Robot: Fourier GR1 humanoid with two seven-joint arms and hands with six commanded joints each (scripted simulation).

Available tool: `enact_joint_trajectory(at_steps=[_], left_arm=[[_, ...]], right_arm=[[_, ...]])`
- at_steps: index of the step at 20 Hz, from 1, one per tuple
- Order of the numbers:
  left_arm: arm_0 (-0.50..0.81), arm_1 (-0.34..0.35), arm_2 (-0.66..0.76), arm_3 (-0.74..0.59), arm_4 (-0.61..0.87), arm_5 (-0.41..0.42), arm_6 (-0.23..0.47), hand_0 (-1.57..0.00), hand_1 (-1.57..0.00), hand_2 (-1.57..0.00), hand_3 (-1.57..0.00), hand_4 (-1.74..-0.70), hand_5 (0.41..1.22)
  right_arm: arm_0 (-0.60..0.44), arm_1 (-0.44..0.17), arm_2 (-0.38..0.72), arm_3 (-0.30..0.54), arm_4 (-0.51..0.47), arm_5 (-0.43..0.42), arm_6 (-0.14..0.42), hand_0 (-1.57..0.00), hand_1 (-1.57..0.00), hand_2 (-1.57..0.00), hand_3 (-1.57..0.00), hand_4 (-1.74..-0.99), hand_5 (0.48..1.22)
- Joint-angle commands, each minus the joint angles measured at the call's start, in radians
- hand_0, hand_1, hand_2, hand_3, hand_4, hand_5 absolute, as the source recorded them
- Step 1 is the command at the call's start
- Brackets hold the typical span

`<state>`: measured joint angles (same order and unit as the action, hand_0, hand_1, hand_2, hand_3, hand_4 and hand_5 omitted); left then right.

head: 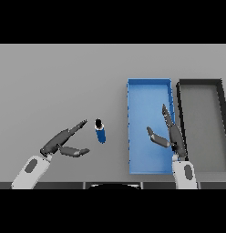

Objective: Pick up the blue pipe and place it into the blue bin.

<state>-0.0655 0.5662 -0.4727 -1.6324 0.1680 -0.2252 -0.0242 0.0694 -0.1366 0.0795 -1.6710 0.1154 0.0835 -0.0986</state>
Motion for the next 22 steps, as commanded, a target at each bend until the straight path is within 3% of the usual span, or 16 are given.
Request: enact_joint_trajectory(at_steps=[1,10,14,17,19,20,22], left_arm=[[0.005,-0.013,-0.010,0.004,-0.002,-0.005,-0.015,0.00,0.00,0.00,0.00,-1.11,0.447],[-0.107,-0.207,-0.077,0.171,-0.042,-0.007,0.019,0.00,0.00,0.00,0.00,-1.12,0.448],[-0.168,-0.266,-0.089,0.261,-0.109,0.026,-0.042,0.00,0.00,0.00,0.00,-1.07,0.445],[-0.182,-0.308,-0.080,0.304,-0.074,0.004,-0.078,0.00,0.00,-0.02,-0.02,-1.11,0.507],[-0.192,-0.352,-0.064,0.326,-0.040,0.009,-0.069,-0.02,-0.16,-0.29,-0.26,-1.21,0.607],[-0.184,-0.365,-0.054,0.325,-0.017,0.011,-0.070,-0.19,-0.35,-0.48,-0.52,-1.25,0.730],[-0.182,-0.384,-0.044,0.335,-0.009,0.030,-0.076,-0.67,-0.79,-0.87,-0.88,-1.42,0.906]], right_arm=[[0.002,-0.001,-0.007,0.017,-0.007,0.003,-0.010,0.00,0.00,0.00,0.00,-1.263,0.617],[0.031,0.004,-0.006,-0.017,-0.013,0.003,0.001,0.00,0.00,0.00,0.00,-1.274,0.605],[0.025,0.003,-0.007,-0.015,-0.014,0.004,0.006,0.00,0.00,0.00,0.00,-1.267,0.598],[0.033,0.004,-0.008,-0.012,-0.013,0.003,0.003,0.00,0.00,0.00,0.00,-1.267,0.600],[0.031,-0.001,-0.011,-0.019,-0.013,0.003,0.002,0.00,0.00,0.00,0.00,-1.261,0.600],[0.032,-0.005,-0.016,-0.012,-0.015,0.005,-0.008,0.00,0.00,0.00,0.00,-1.260,0.600],[0.021,0.001,-0.009,-0.017,-0.011,0.002,0.005,0.00,0.00,0.00,0.00,-1.259,0.605]])
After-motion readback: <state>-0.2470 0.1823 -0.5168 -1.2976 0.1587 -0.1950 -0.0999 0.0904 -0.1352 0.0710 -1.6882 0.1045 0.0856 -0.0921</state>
